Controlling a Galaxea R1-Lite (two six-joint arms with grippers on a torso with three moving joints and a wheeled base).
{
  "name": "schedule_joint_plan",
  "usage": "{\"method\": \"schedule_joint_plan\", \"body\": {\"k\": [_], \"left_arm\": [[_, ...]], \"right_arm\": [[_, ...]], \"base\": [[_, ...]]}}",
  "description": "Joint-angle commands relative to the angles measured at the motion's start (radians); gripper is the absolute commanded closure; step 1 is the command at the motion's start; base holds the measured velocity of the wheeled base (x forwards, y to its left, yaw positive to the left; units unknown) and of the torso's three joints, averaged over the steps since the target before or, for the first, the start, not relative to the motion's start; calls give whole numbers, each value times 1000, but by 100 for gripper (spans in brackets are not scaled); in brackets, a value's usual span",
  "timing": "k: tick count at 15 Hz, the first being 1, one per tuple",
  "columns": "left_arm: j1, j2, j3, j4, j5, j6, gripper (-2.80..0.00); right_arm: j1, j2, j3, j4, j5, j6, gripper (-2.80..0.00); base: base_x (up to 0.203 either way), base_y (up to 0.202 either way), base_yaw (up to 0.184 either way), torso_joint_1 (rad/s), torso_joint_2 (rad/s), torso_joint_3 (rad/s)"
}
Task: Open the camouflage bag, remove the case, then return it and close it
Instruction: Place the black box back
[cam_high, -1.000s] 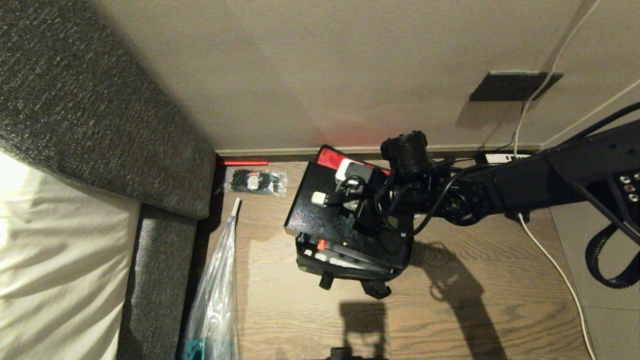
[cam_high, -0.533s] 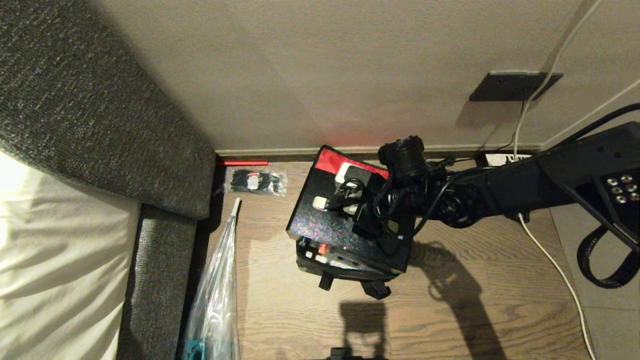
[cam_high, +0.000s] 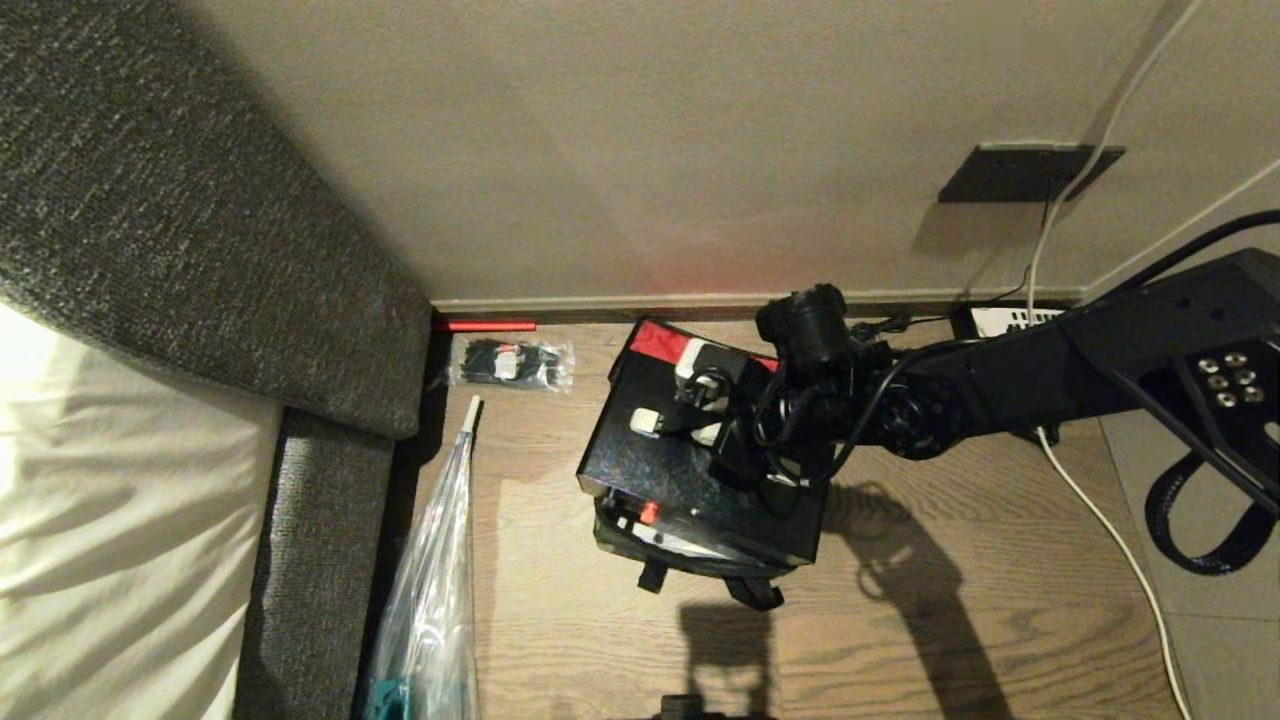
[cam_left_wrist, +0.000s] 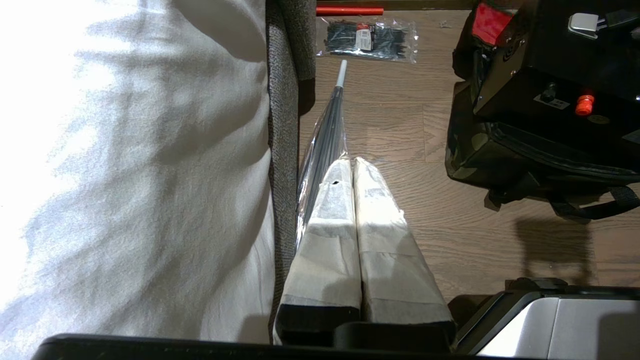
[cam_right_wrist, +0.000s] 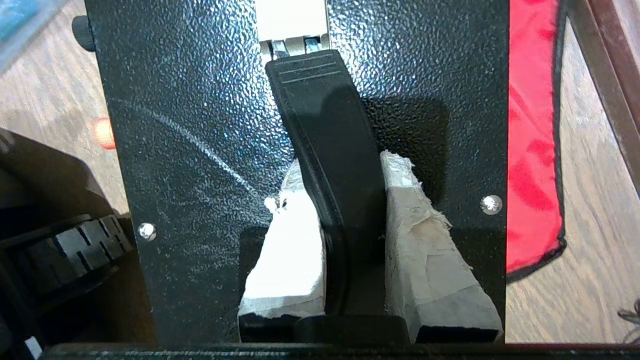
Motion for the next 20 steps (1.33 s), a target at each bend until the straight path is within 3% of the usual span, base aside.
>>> {"method": "schedule_joint_plan", "body": {"k": [1, 20], "left_arm": [[1, -2, 2, 0, 1, 1, 0], [1, 0, 2, 0, 1, 0, 0]], "right_arm": [[-8, -12, -2, 7, 0, -7, 0], [-31, -86, 65, 35, 11, -57, 0]], "base": [[0, 0, 0, 0, 0, 0], [0, 0, 0, 0, 0, 0]]}}
